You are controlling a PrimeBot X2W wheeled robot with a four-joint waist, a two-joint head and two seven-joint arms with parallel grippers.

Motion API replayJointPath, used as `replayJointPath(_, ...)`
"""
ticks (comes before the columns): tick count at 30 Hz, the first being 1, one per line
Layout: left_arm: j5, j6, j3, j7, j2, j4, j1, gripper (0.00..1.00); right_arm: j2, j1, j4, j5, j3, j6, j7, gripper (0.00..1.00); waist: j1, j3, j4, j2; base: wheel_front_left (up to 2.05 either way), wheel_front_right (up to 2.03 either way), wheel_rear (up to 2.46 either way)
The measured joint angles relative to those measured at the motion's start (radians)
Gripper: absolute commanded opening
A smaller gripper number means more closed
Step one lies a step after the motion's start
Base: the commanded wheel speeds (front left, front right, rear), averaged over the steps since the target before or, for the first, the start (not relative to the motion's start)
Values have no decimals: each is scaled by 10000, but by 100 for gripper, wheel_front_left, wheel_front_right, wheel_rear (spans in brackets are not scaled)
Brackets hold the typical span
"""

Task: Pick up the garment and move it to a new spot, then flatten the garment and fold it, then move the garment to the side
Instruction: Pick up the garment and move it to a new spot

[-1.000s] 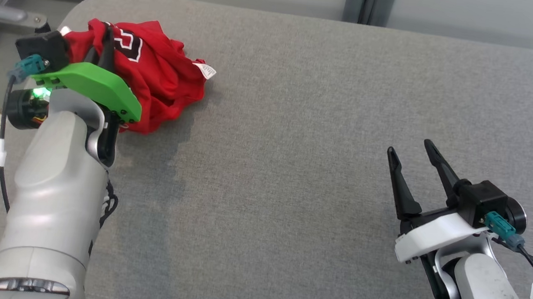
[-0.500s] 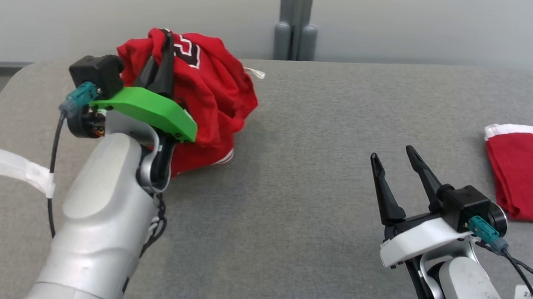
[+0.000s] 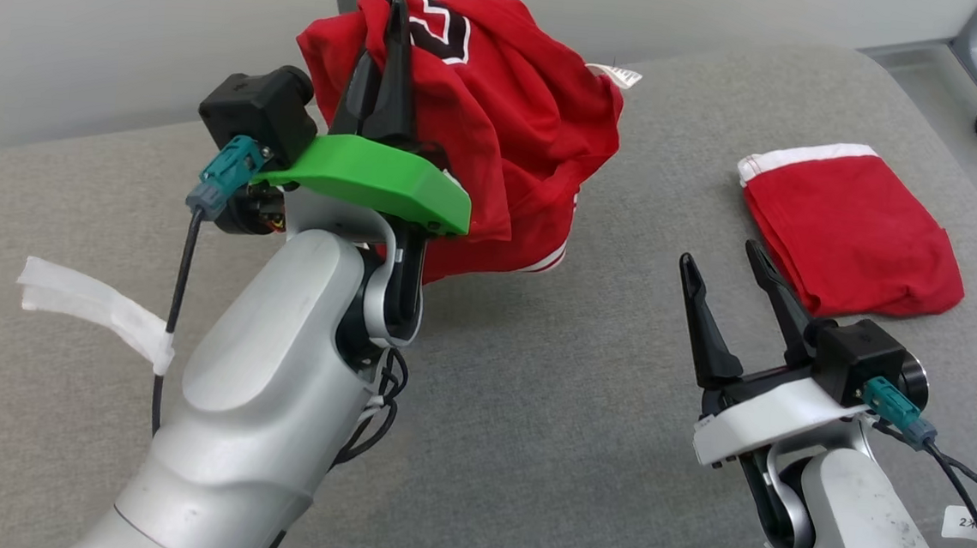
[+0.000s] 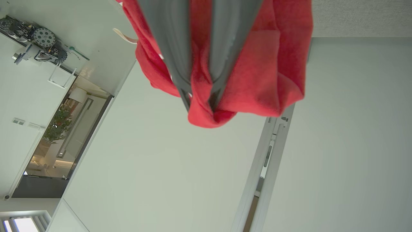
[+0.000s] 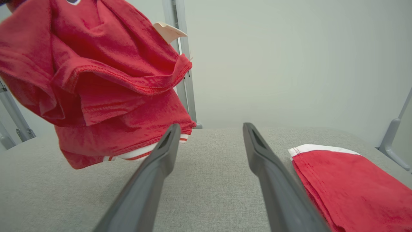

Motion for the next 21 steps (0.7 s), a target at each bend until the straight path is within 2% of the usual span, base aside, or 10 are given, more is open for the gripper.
replayJointPath(5,311,217,-353,-2,-2,596,181,0,113,-218,73,4,44,0,-98,100,0,464,-473,0,0,0,0)
replayJointPath(6,355,211,-554,0,12,876,223,46,128,-249,105,4,50,0,-109,100,0,561,-555,0,0,0,0)
replayJointPath(8,516,90,-938,-2,8,1337,300,100,155,-305,150,4,25,0,-155,100,0,727,-688,0,0,0,0)
replayJointPath(13,798,-301,-1455,-2,-2,2061,345,100,199,-334,280,-10,-209,0,-226,100,0,1028,-772,0,0,0,0)
replayJointPath(16,1818,-387,-1588,-2,12,2146,343,100,201,-311,372,-56,-263,0,-249,100,0,1046,-614,0,0,0,0)
replayJointPath(21,2736,-564,-1177,-2,4,1668,652,100,155,-121,527,-86,-364,0,-284,100,0,902,-202,0,0,0,0)
